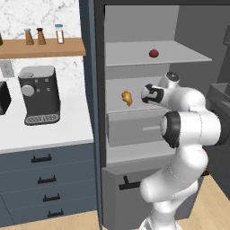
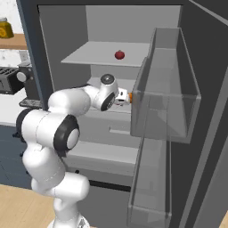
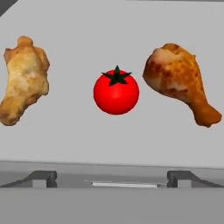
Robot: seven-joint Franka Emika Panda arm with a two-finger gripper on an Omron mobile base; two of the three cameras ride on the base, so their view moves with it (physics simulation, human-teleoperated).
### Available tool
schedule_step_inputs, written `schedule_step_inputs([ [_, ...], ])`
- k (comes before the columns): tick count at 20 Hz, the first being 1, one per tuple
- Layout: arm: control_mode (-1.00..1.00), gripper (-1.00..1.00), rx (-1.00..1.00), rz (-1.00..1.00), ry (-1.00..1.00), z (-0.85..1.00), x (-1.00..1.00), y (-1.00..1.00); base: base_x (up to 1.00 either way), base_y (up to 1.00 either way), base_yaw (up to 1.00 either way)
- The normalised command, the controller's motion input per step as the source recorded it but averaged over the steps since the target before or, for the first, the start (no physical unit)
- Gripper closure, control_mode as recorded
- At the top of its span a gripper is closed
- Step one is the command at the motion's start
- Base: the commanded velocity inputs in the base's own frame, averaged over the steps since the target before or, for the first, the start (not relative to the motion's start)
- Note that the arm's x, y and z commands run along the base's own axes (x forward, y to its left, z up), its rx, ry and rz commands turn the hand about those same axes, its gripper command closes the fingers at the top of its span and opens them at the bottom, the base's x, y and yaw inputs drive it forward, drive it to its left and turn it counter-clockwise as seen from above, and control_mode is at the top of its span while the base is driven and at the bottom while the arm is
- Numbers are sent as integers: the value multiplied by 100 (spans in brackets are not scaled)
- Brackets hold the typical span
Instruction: Place one tomato and one chicken drumstick in each tupperware on the nearby counter, to pack two identical lunches.
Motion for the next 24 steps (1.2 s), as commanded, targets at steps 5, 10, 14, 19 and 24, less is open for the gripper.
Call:
schedule_step_inputs([
  [5,-100,-100,0,0,0,-24,44,0,0,0,0],
  [10,-100,-100,0,0,0,-22,38,0,0,0,0],
  [14,-100,-100,0,0,0,-15,41,0,0,0,0],
  [19,-100,-100,0,0,0,-11,42,0,0,0,0],
  [24,-100,-100,0,0,0,-12,39,0,0,0,0],
])
